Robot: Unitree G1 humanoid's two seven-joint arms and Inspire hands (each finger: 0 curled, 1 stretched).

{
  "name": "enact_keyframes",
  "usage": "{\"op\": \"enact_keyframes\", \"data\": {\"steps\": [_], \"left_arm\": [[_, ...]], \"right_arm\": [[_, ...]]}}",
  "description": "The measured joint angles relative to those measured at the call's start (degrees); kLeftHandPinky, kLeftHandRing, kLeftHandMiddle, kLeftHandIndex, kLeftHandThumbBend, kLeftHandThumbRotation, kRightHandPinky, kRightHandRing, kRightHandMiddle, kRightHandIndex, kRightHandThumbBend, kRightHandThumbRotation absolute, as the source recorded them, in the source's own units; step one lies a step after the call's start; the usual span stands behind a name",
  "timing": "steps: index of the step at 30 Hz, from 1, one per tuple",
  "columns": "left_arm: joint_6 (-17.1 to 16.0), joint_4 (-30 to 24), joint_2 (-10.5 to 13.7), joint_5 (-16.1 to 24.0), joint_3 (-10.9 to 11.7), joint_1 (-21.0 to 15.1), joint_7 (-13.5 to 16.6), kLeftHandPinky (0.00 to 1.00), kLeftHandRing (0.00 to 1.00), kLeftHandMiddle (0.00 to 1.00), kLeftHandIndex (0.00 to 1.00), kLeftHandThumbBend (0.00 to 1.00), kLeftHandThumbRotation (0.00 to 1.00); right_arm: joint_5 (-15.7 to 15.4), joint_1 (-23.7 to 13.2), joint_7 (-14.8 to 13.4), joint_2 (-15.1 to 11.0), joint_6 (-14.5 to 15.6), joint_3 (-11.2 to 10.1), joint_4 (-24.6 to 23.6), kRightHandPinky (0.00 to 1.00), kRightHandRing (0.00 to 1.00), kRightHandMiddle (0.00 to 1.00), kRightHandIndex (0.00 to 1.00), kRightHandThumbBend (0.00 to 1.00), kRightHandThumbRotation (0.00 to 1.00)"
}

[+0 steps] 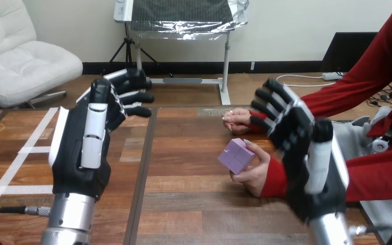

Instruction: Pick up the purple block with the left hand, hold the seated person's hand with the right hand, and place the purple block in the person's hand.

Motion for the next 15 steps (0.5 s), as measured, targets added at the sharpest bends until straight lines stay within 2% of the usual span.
{"op": "enact_keyframes", "data": {"steps": [6,15], "left_arm": [[0.12,-0.73,-0.02,-0.25,-0.02,0.0,-0.05,0.6,0.7,0.73,0.78,0.41,1.0],[-0.61,-0.58,-0.84,-0.35,-0.26,0.0,0.04,0.5,0.69,0.7,0.74,0.44,1.0]], "right_arm": [[1.56,2.57,1.59,1.39,-0.01,0.17,0.0,0.88,0.85,0.86,0.87,0.84,1.0],[1.96,3.53,2.42,1.44,0.0,-0.36,0.0,0.85,0.84,0.85,0.86,0.82,1.0]]}}
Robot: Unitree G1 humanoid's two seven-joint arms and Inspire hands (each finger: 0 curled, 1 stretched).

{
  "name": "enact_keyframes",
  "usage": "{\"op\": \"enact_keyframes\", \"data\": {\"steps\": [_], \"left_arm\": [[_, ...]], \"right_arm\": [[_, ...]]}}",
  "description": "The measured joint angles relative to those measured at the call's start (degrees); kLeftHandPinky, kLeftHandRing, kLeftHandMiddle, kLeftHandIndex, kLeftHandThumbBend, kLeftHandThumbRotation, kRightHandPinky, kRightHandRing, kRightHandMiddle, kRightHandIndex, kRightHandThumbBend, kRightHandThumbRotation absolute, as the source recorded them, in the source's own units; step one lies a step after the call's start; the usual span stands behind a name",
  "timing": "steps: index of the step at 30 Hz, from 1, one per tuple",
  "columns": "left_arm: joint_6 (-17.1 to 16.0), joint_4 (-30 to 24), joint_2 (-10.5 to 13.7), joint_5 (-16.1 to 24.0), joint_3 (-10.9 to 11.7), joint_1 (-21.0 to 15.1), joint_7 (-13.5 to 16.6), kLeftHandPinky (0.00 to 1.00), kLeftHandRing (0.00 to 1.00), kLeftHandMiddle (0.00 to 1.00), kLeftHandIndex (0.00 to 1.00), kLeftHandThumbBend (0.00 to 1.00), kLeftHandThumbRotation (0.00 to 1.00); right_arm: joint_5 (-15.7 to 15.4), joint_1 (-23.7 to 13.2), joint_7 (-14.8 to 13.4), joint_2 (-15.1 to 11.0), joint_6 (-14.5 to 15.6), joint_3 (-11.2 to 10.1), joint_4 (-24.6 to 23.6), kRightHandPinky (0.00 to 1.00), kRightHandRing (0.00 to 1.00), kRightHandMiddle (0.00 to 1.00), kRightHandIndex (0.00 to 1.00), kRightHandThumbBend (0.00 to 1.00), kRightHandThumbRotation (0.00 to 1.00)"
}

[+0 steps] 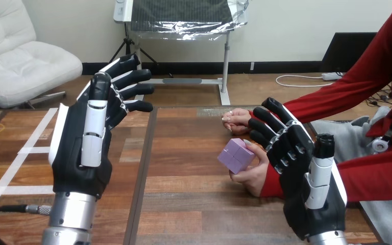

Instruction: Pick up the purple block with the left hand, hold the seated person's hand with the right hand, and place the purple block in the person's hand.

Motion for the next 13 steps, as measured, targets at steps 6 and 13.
{"op": "enact_keyframes", "data": {"steps": [6,13], "left_arm": [[-1.99,0.38,-1.64,-0.43,-0.13,-0.01,0.09,0.41,0.67,0.67,0.69,0.44,0.99],[-4.25,1.56,-3.53,-1.76,-0.46,-0.14,-0.03,0.33,0.67,0.66,0.66,0.46,0.99]], "right_arm": [[0.12,0.0,0.11,0.1,0.0,-0.21,-0.06,0.85,0.84,0.85,0.86,0.82,1.0],[0.19,0.04,0.3,0.15,0.0,-0.29,-0.28,0.84,0.84,0.85,0.86,0.81,1.0]]}}
